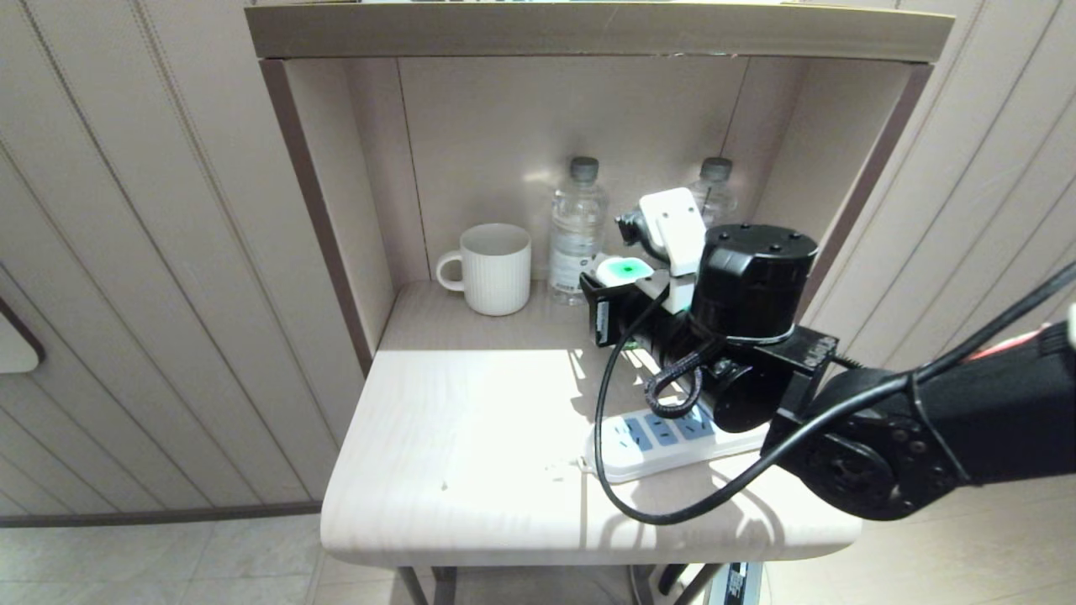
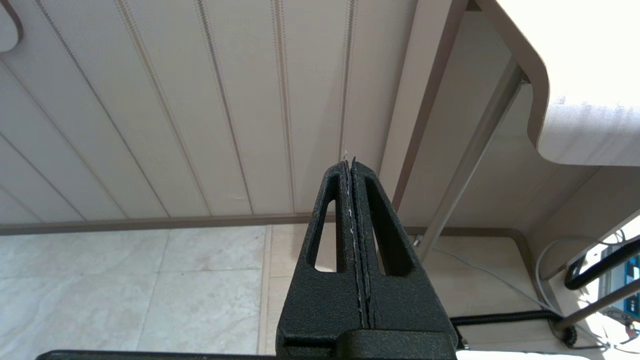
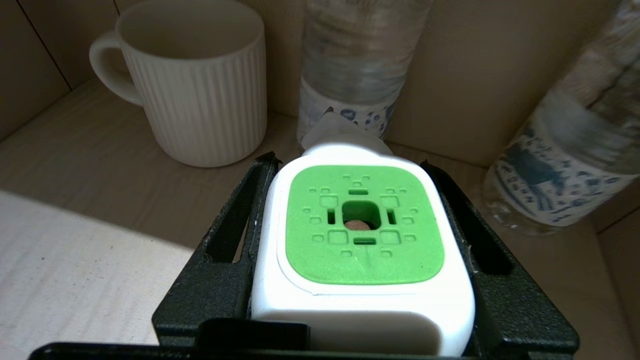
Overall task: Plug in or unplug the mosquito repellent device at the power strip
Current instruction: Pick up the mosquito repellent liquid, then insert the plug into the socket
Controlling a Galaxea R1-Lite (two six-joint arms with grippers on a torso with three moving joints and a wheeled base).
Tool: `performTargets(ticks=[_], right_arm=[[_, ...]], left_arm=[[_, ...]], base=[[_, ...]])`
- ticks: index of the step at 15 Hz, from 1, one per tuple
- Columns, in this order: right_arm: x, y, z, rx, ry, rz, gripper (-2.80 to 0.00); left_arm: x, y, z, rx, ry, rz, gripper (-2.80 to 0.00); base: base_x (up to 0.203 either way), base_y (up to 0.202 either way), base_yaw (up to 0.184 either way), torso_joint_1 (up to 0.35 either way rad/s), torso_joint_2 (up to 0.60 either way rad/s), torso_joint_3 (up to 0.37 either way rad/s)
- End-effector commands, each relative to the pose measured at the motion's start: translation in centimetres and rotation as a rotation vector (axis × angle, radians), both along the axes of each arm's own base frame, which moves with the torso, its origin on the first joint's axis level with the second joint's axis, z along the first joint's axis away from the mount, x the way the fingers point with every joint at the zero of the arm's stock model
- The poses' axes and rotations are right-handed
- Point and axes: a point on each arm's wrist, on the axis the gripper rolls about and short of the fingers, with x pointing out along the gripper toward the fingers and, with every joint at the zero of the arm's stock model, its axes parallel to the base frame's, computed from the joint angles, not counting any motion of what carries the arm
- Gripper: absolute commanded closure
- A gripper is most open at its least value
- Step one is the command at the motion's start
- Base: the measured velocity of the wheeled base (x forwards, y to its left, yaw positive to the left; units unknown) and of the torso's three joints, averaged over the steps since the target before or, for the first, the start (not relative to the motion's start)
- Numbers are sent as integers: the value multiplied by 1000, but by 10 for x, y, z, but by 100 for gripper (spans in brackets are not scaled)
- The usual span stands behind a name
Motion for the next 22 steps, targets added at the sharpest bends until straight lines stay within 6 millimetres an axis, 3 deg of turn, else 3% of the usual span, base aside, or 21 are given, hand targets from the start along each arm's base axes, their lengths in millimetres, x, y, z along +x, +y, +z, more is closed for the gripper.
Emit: performTargets(ticks=[1,4,6,13,17,19,22], right_arm=[[-22,-16,40,21,-24,-14,0],[-47,-37,59,-26,34,-22,0],[-63,-50,60,-110,137,-21,0],[-91,-78,95,-143,439,-25,0],[-112,-91,87,-282,740,84,0],[-124,-99,87,-268,789,176,0],[-127,-101,82,-291,838,170,0]], left_arm=[[0,0,0,0,2,1,0],[0,0,0,0,1,1,0],[0,0,0,0,1,0,0],[0,0,0,0,2,-1,0],[0,0,0,0,2,1,0],[0,0,0,0,2,1,0],[0,0,0,0,1,-1,0]], base=[[0,0,0,0,0,0],[0,0,0,0,0,0],[0,0,0,0,0,0],[0,0,0,0,0,0],[0,0,0,0,0,0],[0,0,0,0,0,0],[0,0,0,0,0,0]])
